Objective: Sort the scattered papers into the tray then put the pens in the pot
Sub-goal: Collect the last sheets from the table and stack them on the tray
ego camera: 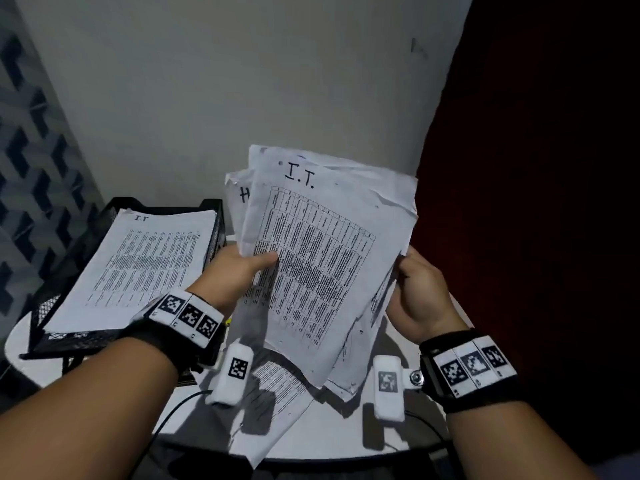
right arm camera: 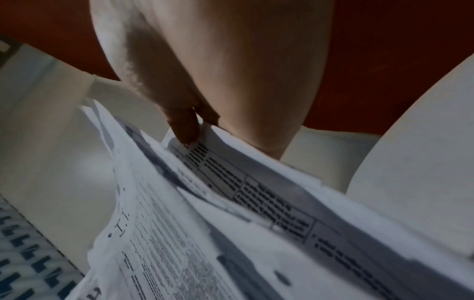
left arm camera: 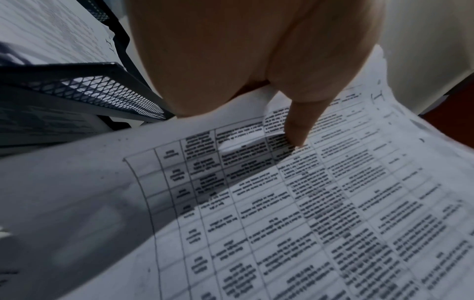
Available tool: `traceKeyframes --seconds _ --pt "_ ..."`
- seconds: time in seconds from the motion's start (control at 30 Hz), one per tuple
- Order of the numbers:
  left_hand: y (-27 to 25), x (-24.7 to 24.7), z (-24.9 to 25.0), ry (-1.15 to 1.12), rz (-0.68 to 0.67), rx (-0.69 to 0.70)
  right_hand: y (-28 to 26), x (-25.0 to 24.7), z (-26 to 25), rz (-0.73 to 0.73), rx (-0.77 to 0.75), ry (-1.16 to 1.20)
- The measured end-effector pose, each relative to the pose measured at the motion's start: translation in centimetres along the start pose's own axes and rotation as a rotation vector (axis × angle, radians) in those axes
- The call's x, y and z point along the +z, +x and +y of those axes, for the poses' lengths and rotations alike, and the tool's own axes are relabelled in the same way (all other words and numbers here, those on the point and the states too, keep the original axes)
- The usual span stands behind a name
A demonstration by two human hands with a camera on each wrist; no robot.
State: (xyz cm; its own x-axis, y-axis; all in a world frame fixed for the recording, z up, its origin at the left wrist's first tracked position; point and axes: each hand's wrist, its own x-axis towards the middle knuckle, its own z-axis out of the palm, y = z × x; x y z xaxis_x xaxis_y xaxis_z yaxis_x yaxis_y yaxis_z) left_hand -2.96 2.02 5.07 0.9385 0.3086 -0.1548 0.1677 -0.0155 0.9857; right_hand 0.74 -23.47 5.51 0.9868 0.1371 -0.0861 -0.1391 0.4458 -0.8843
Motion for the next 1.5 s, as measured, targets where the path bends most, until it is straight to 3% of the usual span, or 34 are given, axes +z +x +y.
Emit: traceKeyframes --seconds 0.13,0.3,0.37,0.4,0.57,0.77,0.97,1.07,1.17,1.27,1.5 --pt "1.2 -0.5 -0.2 0.034 0.106 0.039 1.4 -1.2 2.1 0.023 0.088 -0.034" --pt "3.3 -2.4 -0.3 0.030 0.302 0.107 3.2 -6.4 7.4 0.391 0.382 -0.367" --pt "3.9 -3.1 -0.5 0.035 0.339 0.119 3.3 -8.4 10.2 0.426 0.457 -0.621" --pt "4.2 -3.3 -0.6 0.029 0.358 0.125 3.4 -9.3 11.4 0.422 0.450 -0.778" --pt "4.8 -3.5 -1.1 0.007 0.390 0.143 3.8 -11.0 16.1 0.306 0.443 -1.116" --pt "5.1 -2.9 -1.5 0.089 0.363 0.091 5.4 -9.8 17.4 0.151 0.361 -1.456" --pt "5.0 -2.5 -0.8 0.101 0.401 0.087 5.7 -10.4 17.5 0.128 0.400 -1.282" --pt "4.8 -2.5 -0.2 0.082 0.437 0.111 5.6 -11.2 17.2 0.256 0.356 -1.104" --pt "4.6 -3.0 0.4 0.035 0.451 0.114 5.5 -11.4 15.4 0.407 0.213 -0.796" --pt "4.2 -3.6 0.7 -0.005 0.417 0.113 5.4 -9.9 10.5 0.503 0.082 -0.661" --pt "2.3 -2.9 1.5 -0.076 0.116 0.120 3.4 -7.7 -1.7 0.568 -0.337 -0.573"
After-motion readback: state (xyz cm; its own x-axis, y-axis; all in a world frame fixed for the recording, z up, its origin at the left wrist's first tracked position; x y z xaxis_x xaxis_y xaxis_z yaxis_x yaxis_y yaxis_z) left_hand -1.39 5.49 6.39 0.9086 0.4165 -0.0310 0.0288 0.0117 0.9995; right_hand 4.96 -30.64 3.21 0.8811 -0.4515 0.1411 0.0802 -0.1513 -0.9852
